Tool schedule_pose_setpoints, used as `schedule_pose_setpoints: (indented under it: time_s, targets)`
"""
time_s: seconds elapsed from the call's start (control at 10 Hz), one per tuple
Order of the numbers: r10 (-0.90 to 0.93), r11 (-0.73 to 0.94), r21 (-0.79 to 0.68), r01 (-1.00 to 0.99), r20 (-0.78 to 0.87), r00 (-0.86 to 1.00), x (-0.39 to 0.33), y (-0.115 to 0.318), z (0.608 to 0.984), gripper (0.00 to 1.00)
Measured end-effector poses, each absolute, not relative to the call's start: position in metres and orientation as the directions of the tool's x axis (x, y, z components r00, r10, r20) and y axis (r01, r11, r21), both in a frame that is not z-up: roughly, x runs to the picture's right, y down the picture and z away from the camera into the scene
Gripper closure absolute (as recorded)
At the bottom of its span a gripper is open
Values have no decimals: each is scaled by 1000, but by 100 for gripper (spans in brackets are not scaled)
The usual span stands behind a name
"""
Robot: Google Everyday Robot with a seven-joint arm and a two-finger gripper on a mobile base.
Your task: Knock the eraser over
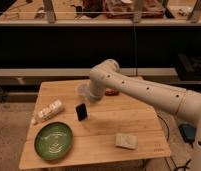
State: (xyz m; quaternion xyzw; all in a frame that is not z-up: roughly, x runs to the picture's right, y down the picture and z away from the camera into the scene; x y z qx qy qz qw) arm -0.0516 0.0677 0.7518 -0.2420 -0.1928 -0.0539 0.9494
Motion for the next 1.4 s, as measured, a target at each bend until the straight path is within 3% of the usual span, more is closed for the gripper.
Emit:
schedule_pose_setpoints:
  time_s: [1.4]
  targets:
    - [-4,870,-451,197,395,919,-59,83,764,82]
